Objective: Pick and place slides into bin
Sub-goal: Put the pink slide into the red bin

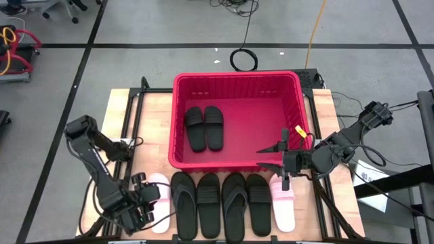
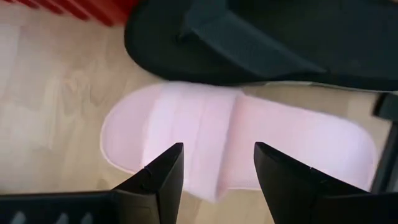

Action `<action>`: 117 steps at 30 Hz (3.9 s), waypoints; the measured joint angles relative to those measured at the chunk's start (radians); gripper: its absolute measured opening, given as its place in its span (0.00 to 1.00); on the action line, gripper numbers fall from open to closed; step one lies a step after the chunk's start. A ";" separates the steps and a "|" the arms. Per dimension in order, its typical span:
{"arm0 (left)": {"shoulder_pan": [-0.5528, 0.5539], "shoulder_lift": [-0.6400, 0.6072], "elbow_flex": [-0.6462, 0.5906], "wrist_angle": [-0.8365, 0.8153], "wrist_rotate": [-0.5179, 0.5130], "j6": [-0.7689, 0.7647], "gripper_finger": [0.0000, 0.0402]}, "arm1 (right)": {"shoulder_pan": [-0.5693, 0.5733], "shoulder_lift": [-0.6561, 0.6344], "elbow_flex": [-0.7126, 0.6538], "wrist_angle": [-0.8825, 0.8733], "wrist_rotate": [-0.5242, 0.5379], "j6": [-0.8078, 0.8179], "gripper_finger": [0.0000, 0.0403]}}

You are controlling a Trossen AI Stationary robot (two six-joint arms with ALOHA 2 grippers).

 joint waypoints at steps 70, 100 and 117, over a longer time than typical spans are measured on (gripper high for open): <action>-0.050 0.000 -0.218 0.043 0.013 -0.032 0.48 | -0.001 0.000 0.000 -0.004 0.005 0.051 0.36; -0.050 -0.001 -0.246 0.043 -0.010 0.003 0.03 | -0.001 0.000 0.000 -0.004 0.005 0.054 0.36; 0.005 -0.001 -0.129 0.025 0.158 -0.022 0.00 | -0.001 0.000 0.000 -0.004 0.005 0.079 0.36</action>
